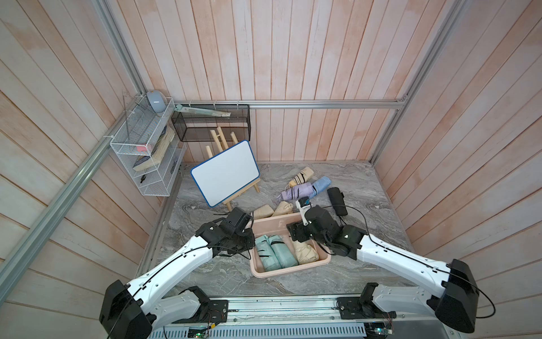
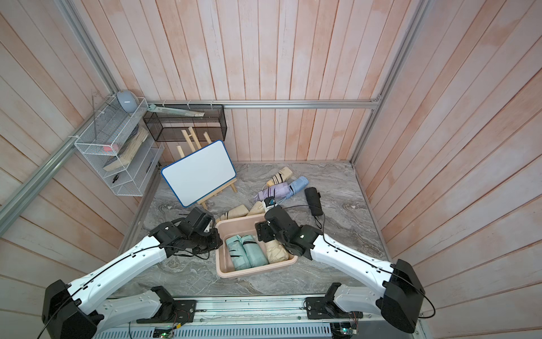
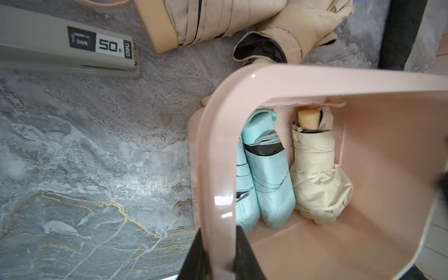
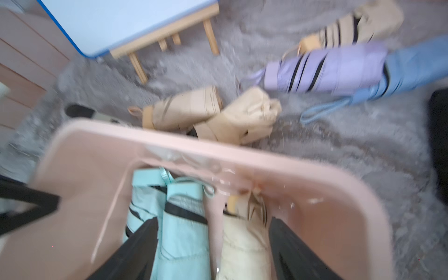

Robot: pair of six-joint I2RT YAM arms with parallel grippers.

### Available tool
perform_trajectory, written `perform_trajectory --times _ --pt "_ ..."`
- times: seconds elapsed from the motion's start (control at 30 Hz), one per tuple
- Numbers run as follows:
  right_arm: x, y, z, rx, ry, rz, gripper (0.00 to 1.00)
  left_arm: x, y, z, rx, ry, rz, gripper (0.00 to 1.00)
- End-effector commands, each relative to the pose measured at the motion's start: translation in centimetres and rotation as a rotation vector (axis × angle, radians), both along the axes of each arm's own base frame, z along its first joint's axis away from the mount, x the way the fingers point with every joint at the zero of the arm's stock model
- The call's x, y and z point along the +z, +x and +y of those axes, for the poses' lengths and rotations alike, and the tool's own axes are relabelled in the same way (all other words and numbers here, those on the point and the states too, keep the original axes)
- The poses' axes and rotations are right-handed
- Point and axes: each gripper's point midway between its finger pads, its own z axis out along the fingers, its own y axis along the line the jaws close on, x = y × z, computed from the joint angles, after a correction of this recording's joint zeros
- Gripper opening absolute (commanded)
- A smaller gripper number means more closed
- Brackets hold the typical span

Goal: Put the umbrella into the storage box
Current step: Place the umbrella in the storage box, then pick up the umbrella from the center of the board.

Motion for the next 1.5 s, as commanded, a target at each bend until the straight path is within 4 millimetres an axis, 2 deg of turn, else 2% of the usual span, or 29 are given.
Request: perform_trajectory --times 0.0,0.07,0.17,0.43,0.63,0.73,0.87,1.0,1.03,1.13,1.2,1.33,1.47 --pt "3.5 0.9 -0.7 0.043 0.066 -0.024 0.78 0.0 -0.8 1.0 -0.131 0.078 -0.032 0.0" --pt "3.9 2.3 -2.0 0.011 0.075 -0.008 0.78 -0.2 -1.0 1.1 -0.157 0.09 -0.02 0.0" --pt "3.2 4.4 -4.0 -0.05 0.058 0.023 0.79 -0.4 -1.3 1.4 -0.174 0.103 0.0 0.0" --pt "-0.5 9.9 -8.3 -0.225 0.031 0.122 0.82 -0.4 -1.4 2.4 -0.17 0.117 0.024 0.0" --pt "-3.2 11.7 -6.3 -0.007 -0.064 0.081 0.86 -1.0 -1.7 2.9 -0.208 0.143 0.047 0.0" --pt "-4.0 13.4 -6.2 0.004 -0.097 0.072 0.87 -1.3 -1.9 3.3 -0.221 0.163 0.069 0.0" --pt "-5.1 14.6 -4.6 -0.012 0.005 0.163 0.87 -1.4 -2.1 3.8 -0.218 0.188 0.079 0.0" --pt "-6.6 14.4 -2.4 -0.065 0.165 0.296 0.87 -1.4 -2.1 3.8 -0.195 0.175 0.08 0.0" --pt "-6.8 14.4 -2.0 -0.079 0.2 0.311 0.87 -1.4 -2.1 3.7 -0.189 0.17 0.081 0.05" --pt "-7.3 14.1 -1.1 -0.128 0.283 0.343 0.88 -1.2 -1.8 3.6 -0.168 0.157 0.074 0.39" --pt "-7.7 14.1 -0.6 -0.152 0.321 0.368 0.89 -0.8 -1.5 3.4 -0.157 0.145 0.059 0.5" --pt "-9.5 13.9 0.2 -0.172 0.341 0.414 0.91 0.3 -0.7 3.0 -0.138 0.116 0.014 0.64" --pt "-11.2 14.0 0.7 -0.18 0.342 0.452 0.92 1.9 0.1 2.7 -0.111 0.086 -0.045 0.69"
